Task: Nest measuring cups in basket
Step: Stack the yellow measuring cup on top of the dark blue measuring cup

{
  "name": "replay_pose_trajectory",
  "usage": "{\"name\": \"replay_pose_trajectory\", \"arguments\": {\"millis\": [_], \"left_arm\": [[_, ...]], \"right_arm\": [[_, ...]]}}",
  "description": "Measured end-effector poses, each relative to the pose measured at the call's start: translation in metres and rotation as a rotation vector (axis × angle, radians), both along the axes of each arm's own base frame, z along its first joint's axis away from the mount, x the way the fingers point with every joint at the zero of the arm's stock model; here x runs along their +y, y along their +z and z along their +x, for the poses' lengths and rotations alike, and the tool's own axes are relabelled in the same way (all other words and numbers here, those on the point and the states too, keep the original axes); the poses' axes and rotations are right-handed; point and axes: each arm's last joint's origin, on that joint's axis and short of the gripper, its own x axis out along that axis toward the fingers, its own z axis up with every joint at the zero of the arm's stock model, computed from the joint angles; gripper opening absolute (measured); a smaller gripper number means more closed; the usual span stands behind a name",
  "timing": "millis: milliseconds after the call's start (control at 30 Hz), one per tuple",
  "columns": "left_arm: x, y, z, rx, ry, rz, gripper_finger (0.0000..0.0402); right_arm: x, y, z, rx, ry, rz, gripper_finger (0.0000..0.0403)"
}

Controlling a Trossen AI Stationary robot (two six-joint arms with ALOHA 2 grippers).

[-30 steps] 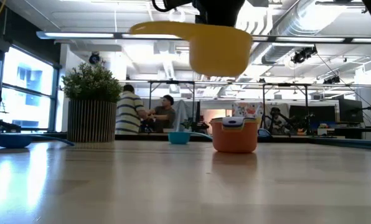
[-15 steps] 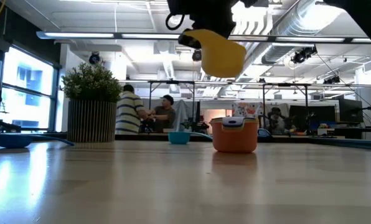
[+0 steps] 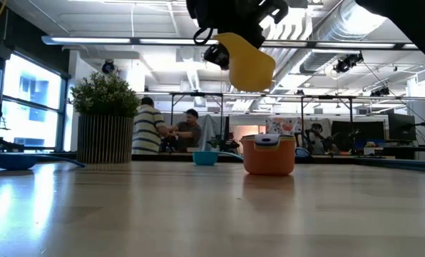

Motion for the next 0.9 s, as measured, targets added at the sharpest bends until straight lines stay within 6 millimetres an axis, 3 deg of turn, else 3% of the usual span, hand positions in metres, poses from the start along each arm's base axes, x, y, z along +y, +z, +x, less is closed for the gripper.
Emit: {"name": "replay_pose_trajectory", "arguments": {"millis": [367,900], "left_arm": [[0.013,-0.001,0.005,0.008,0.059,0.004,0.0159],[0.014,0.000,0.006,0.009,0.061,0.018,0.0159]], "right_arm": [[-0.020,0.000,-0.003,-0.009,-0.021,0.008,0.0000],[-0.043,0.001,-0.007,-0.035,-0.075,0.133,0.0000]]}}
